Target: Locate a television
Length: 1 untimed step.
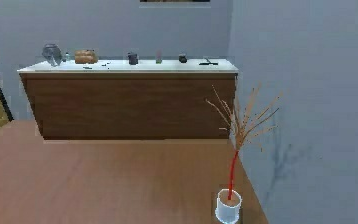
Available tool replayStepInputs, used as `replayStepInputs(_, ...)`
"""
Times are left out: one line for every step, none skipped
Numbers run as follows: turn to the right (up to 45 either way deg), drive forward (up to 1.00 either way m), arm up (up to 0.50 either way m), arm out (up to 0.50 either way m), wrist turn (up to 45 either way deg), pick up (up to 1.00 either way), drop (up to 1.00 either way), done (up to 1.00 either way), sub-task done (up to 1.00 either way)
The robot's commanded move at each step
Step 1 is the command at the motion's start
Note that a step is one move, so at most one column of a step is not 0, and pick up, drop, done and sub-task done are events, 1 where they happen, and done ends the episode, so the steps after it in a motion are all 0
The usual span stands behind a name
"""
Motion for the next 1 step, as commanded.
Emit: replayStepInputs(0.0,0.35,0.0,0.0,0.0,0.0,0.0,0.0,0.0)
